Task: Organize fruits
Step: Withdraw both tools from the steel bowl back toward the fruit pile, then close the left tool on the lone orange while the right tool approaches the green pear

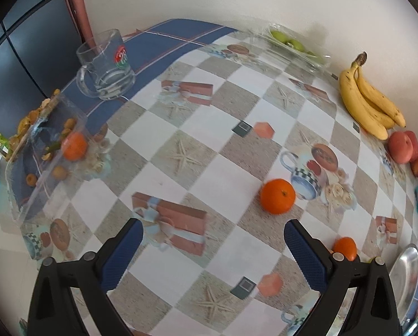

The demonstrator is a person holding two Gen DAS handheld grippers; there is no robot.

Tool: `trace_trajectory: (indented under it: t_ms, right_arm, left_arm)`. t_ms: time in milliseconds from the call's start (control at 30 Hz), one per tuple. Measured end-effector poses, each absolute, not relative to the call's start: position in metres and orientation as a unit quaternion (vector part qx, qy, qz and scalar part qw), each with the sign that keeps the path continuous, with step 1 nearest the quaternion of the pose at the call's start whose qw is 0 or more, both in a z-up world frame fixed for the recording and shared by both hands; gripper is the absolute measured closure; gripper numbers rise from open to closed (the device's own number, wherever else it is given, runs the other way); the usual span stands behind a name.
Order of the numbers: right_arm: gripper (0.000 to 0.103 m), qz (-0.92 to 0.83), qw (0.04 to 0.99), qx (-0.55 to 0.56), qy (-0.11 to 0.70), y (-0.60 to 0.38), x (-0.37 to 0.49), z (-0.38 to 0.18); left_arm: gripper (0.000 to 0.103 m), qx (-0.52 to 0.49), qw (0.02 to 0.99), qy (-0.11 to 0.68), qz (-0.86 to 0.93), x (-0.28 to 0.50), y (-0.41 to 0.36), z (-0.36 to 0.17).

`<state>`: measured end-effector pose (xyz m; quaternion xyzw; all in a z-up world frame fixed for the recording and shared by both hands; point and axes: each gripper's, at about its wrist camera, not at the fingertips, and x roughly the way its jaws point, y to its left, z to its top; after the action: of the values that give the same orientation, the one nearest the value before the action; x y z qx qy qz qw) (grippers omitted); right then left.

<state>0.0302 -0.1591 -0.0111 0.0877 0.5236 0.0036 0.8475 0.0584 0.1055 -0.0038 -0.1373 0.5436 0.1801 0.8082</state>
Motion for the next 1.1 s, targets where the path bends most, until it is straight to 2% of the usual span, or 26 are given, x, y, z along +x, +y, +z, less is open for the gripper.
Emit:
trace_trajectory:
  t_ms: [1100]
  right_arm:
    - [0.021, 0.028, 0.851, 0.13, 0.508, -0.146, 0.059, -0.028]
  left_arm:
    - [0.0, -0.093, 0.862, 0.494, 0.069, 0.095, 0.08, -0.003]
